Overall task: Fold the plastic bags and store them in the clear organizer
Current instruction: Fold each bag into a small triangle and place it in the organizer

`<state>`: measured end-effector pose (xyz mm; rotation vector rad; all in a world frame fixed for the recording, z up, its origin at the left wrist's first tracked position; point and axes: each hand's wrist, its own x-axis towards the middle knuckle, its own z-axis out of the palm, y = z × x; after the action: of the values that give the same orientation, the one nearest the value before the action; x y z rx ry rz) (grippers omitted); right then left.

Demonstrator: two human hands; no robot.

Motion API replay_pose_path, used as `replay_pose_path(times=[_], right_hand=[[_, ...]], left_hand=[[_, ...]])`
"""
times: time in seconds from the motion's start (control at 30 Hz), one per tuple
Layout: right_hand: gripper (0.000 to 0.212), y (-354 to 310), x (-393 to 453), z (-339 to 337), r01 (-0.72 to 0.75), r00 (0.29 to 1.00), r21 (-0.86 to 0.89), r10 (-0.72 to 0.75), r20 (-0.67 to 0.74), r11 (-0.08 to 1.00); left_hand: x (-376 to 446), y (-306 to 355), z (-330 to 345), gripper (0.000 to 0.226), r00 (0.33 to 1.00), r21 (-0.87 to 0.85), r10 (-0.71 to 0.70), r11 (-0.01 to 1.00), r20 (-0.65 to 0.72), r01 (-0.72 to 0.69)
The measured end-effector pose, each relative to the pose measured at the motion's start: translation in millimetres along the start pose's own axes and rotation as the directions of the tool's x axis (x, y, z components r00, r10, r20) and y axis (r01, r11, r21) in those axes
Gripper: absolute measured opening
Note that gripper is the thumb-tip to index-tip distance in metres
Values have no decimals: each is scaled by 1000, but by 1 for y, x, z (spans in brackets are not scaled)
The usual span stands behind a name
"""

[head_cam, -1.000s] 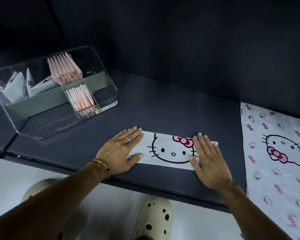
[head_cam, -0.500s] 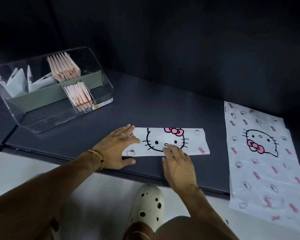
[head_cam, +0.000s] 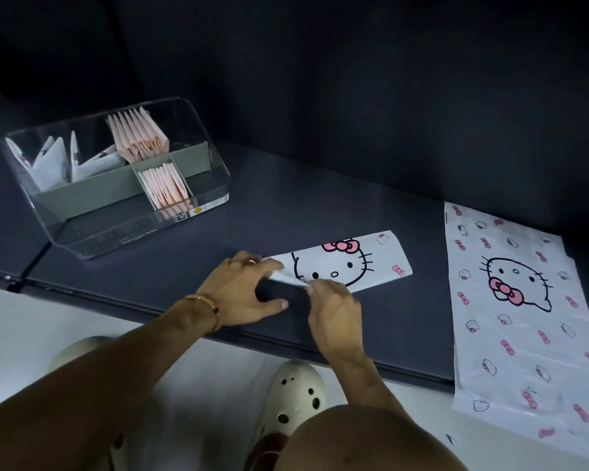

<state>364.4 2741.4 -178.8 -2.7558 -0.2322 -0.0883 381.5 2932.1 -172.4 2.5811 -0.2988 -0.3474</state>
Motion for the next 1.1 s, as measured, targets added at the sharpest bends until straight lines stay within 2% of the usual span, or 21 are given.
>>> replay_pose_path(times=[0.07, 0.13, 0.17, 0.2, 0.23, 0.3, 0.33, 0.4, 0.5, 0.6, 0.7, 0.8, 0.9, 1.1], right_hand=[[19, 9, 4, -6, -176, 984, 313, 156, 88, 933], [25, 22, 7, -14, -309, 945, 548, 189, 266, 778], [26, 28, 7, -17, -364, 922, 605, 181, 343, 708], [25, 34, 6, -17, -418, 897, 652, 171, 409, 632], [24, 37, 5, -16, -474, 872, 707, 168, 460, 525], [23, 39, 3, -14, -540, 841, 793, 194, 504, 282], [23, 38, 4, -13, -549, 831, 806, 246, 499, 220], [20, 34, 8, -7, -577, 787, 777, 425, 447, 252], [23, 27, 16, -1, -640, 725, 617, 626, 287, 458], [22, 19, 24, -2, -610, 777, 428, 607, 163, 666], [18, 15, 34, -3, -545, 835, 343, 532, 140, 765], [20, 18, 42, 0, -588, 808, 299, 557, 191, 751], [24, 18, 41, 6, -634, 765, 329, 630, 132, 700], [7, 20, 34, 5, -640, 711, 487, 698, 82, 595]], left_hand=[[3, 4, -14, 37, 999, -343, -49, 938, -13, 42], [8, 9, -20, 17, 997, -603, -71, 794, 32, 75], [11, 13, -21, 16, 995, -673, -75, 732, 72, 104], [13, 16, -19, 16, 991, -705, -80, 697, 104, 130], [15, 17, -16, 14, 990, -689, -87, 710, 115, 142], [17, 20, -6, 12, 988, -559, -103, 816, 111, 148], [17, 21, 0, 14, 988, -494, -122, 856, 93, 152], [20, 22, 9, 27, 983, -422, -182, 891, 8, 168], [27, 27, 18, 31, 959, -307, -277, 920, -61, 246], [31, 31, 22, 27, 943, -227, -321, 928, -84, 295], [32, 27, 20, 25, 934, -237, -337, 923, -121, 302], [33, 23, 18, 25, 932, -229, -339, 924, -129, 305], [36, 23, 18, 24, 938, -219, -336, 925, -89, 311], [43, 29, 26, 23, 950, -159, -310, 941, -46, 299]])
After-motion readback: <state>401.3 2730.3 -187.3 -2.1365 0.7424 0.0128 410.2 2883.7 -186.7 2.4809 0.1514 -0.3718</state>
